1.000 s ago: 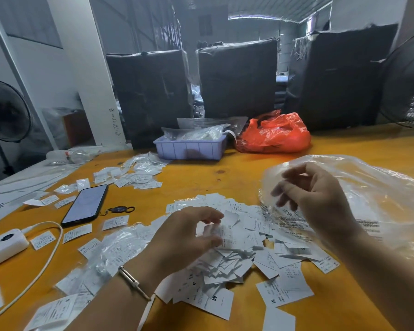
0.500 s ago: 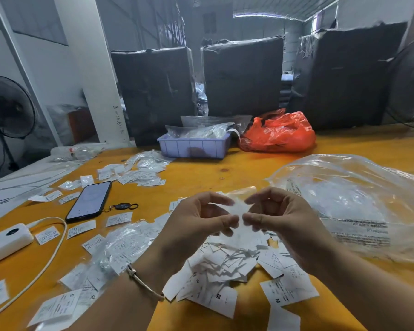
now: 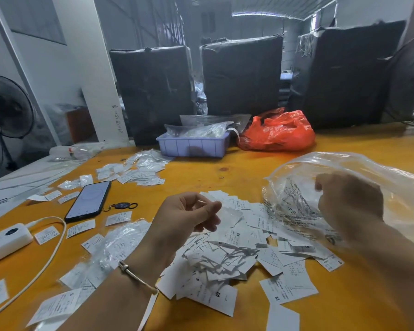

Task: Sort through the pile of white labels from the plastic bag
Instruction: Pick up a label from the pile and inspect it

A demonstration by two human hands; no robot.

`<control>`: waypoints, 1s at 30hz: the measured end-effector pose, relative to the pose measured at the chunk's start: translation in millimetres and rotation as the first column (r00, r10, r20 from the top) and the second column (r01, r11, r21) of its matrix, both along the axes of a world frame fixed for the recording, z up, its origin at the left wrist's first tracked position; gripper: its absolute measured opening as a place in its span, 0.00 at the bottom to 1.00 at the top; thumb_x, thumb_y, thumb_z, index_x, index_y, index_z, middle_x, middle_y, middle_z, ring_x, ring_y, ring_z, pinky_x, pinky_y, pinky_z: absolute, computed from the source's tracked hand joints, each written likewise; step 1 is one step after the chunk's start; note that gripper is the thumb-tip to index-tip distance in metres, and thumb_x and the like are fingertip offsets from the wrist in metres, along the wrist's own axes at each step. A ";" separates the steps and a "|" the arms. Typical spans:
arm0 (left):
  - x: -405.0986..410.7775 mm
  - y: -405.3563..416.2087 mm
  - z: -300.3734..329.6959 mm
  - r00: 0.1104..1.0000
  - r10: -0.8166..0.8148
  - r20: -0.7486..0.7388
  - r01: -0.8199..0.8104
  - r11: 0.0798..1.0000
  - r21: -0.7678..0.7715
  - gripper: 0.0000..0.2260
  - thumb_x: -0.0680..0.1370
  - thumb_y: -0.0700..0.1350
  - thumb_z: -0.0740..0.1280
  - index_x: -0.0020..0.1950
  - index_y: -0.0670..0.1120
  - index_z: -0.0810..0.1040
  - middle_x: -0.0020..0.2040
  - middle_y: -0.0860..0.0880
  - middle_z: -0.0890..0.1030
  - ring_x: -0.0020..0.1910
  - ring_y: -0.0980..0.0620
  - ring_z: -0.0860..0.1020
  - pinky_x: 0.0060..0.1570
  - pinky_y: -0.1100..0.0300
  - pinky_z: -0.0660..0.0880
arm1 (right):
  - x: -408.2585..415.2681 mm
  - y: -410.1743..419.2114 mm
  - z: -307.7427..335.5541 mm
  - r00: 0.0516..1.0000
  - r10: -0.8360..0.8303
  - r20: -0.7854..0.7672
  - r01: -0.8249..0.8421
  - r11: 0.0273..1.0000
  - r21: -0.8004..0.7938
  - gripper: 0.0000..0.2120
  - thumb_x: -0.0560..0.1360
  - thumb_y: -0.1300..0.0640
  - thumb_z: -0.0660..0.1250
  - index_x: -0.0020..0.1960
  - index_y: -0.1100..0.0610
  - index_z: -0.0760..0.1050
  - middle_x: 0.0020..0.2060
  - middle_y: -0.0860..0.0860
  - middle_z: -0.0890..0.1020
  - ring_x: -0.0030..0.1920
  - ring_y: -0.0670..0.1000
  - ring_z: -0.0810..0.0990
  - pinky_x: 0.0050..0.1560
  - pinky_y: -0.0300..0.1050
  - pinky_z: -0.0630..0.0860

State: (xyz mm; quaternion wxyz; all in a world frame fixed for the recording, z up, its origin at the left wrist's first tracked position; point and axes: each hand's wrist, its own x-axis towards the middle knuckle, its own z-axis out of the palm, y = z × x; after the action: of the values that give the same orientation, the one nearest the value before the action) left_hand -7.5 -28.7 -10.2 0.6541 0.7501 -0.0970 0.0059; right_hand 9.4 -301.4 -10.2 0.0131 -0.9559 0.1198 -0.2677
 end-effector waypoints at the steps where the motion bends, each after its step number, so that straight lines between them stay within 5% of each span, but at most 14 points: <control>1: -0.2 -0.2 0.5 1.000 0.011 0.000 -0.011 1.000 -0.007 0.10 0.69 0.48 0.74 0.39 0.42 0.80 0.33 0.45 0.83 0.30 0.52 0.79 0.32 0.65 0.73 | 0.2 1.8 -0.7 1.000 0.010 -0.009 -0.010 1.000 -0.009 0.12 0.69 0.65 0.65 0.48 0.54 0.80 0.44 0.53 0.83 0.45 0.58 0.80 0.44 0.44 0.72; 6: 0.6 1.9 2.0 0.997 0.058 -0.050 -0.059 0.998 -0.024 0.08 0.69 0.50 0.74 0.39 0.45 0.84 0.35 0.49 0.84 0.31 0.58 0.78 0.31 0.69 0.73 | -0.5 13.2 -4.2 0.995 0.019 -0.095 -0.028 0.995 -0.091 0.15 0.74 0.48 0.64 0.57 0.54 0.73 0.53 0.52 0.75 0.56 0.55 0.72 0.54 0.49 0.69; 10: 5.0 4.2 1.0 0.986 0.046 -0.158 -0.051 0.998 -0.026 0.03 0.74 0.39 0.73 0.42 0.46 0.85 0.38 0.50 0.85 0.33 0.57 0.79 0.34 0.66 0.75 | -8.2 28.0 -0.4 0.981 0.193 0.008 -0.192 0.978 -0.081 0.16 0.72 0.53 0.68 0.57 0.60 0.77 0.55 0.57 0.79 0.57 0.58 0.75 0.55 0.52 0.73; 13: 5.7 6.4 3.3 0.975 0.028 -0.221 -0.054 0.992 -0.113 0.06 0.73 0.32 0.71 0.44 0.41 0.81 0.41 0.44 0.86 0.35 0.51 0.83 0.36 0.62 0.79 | -22.0 45.9 1.4 0.836 0.491 0.246 -0.499 0.866 -0.034 0.09 0.68 0.62 0.74 0.48 0.61 0.82 0.45 0.56 0.84 0.47 0.58 0.81 0.44 0.52 0.80; 16: 5.0 7.6 3.4 0.979 0.057 -0.193 -0.074 0.994 -0.081 0.09 0.70 0.29 0.73 0.45 0.40 0.79 0.42 0.43 0.86 0.38 0.49 0.84 0.38 0.60 0.81 | -28.3 67.6 -10.9 0.691 0.686 0.227 -0.721 0.677 0.148 0.09 0.70 0.56 0.74 0.50 0.54 0.82 0.47 0.48 0.83 0.49 0.49 0.79 0.48 0.50 0.79; 18: 4.8 7.0 2.1 0.983 0.093 -0.156 -0.098 0.995 -0.027 0.10 0.68 0.31 0.75 0.46 0.41 0.80 0.40 0.46 0.86 0.36 0.51 0.83 0.39 0.61 0.81 | -24.1 80.0 -25.5 0.670 0.734 0.111 -0.732 0.629 0.260 0.16 0.73 0.45 0.69 0.59 0.49 0.78 0.54 0.43 0.79 0.55 0.43 0.73 0.56 0.43 0.73; 21: 5.1 6.4 2.3 0.987 0.096 -0.127 -0.095 0.995 0.011 0.09 0.67 0.35 0.77 0.45 0.43 0.82 0.38 0.49 0.85 0.34 0.56 0.82 0.38 0.64 0.78 | -12.0 87.1 -41.6 0.685 0.724 -0.086 -0.687 0.680 0.256 0.25 0.73 0.37 0.65 0.67 0.46 0.72 0.60 0.42 0.73 0.60 0.43 0.67 0.57 0.39 0.65; 30: 4.7 7.4 2.6 0.991 -0.013 -0.136 0.014 1.000 0.007 0.06 0.74 0.35 0.72 0.42 0.44 0.86 0.39 0.47 0.85 0.36 0.55 0.82 0.39 0.64 0.80 | -15.0 85.3 -38.8 0.679 0.733 0.039 -0.661 0.589 0.465 0.10 0.69 0.50 0.75 0.43 0.44 0.73 0.47 0.42 0.75 0.50 0.44 0.70 0.47 0.39 0.66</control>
State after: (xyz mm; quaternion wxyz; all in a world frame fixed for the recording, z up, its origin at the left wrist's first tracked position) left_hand -2.8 -21.4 -7.6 0.6562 0.7507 -0.0575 -0.0502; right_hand -5.6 -216.1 -49.0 0.3242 -0.9138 -0.2072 -0.1302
